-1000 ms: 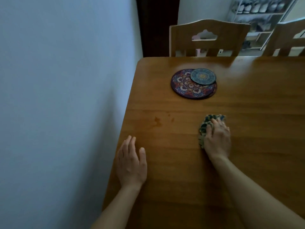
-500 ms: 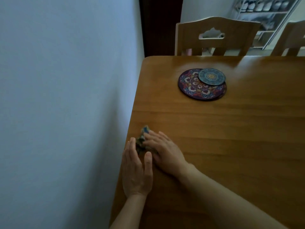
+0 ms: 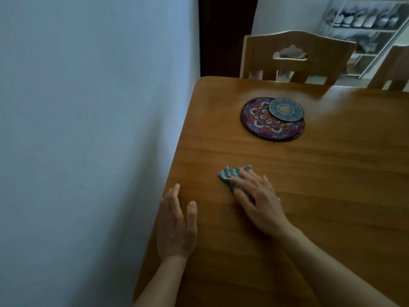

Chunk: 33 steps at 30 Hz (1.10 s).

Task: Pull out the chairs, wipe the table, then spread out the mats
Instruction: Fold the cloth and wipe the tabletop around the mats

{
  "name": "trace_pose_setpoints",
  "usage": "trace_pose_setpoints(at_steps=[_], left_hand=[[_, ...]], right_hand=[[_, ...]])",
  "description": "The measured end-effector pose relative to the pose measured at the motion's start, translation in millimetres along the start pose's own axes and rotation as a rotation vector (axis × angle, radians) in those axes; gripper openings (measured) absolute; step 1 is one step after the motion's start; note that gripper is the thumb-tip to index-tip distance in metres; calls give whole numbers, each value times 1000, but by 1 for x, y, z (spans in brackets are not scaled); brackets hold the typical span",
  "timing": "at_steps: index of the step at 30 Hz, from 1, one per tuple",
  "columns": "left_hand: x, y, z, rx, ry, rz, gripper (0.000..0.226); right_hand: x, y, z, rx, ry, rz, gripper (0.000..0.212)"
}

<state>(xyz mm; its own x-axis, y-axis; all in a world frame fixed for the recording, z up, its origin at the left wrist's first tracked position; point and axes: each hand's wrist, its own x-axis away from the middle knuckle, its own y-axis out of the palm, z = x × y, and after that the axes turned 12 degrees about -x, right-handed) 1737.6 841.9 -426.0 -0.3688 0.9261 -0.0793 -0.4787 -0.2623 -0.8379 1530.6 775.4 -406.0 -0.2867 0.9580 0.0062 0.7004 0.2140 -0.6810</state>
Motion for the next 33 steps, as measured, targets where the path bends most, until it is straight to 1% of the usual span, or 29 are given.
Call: trace_pose_setpoints(at_steps=[1, 2, 6, 9, 11, 13, 16, 18, 20, 21, 25, 28, 30, 31, 33], left_hand=[[0, 1, 0, -9, 3, -1, 69], [-1, 1, 0, -21, 12, -1, 68], [-1, 3, -2, -83, 38, 4, 68], [-2, 4, -2, -110, 53, 7, 67], [-2, 4, -3, -114, 53, 10, 65], [-2, 3, -3, -97, 45, 11, 65], [-2, 3, -5, -63, 40, 30, 67], [-2, 5, -6, -62, 52, 38, 65], [-2, 6, -10, -104, 67, 23, 63], [-2, 7, -9, -127, 82, 14, 62], [-3, 9, -4, -217, 128, -35, 65], [-4, 9, -5, -254, 137, -56, 68], [-4, 10, -5, -262, 133, -63, 69], [-3, 9, -5, -260, 134, -64, 69], [-4, 9, -5, -247, 134, -65, 70]], right_hand=[[-3, 6, 5, 163, -68, -52, 48], [-10, 9, 9, 241, -98, -56, 51], [-70, 12, 10, 308, -12, 46, 46], [-111, 38, -10, 322, -9, 51, 46], [-120, 61, -31, 315, -103, -13, 47], [-110, 80, -47, 305, -240, -122, 46], [-61, 84, -52, 274, -414, -313, 46], [-19, 67, -41, 259, -463, -405, 47], [9, 39, -22, 267, -422, -427, 47], [16, 21, -6, 280, -363, -385, 47], [11, -46, 60, 350, -9, -47, 49], [-25, -48, 66, 410, 229, 123, 49], [-50, -29, 49, 428, 274, 153, 49], [-58, -16, 36, 422, 245, 140, 49], [-63, 12, 8, 398, 128, 76, 49]])
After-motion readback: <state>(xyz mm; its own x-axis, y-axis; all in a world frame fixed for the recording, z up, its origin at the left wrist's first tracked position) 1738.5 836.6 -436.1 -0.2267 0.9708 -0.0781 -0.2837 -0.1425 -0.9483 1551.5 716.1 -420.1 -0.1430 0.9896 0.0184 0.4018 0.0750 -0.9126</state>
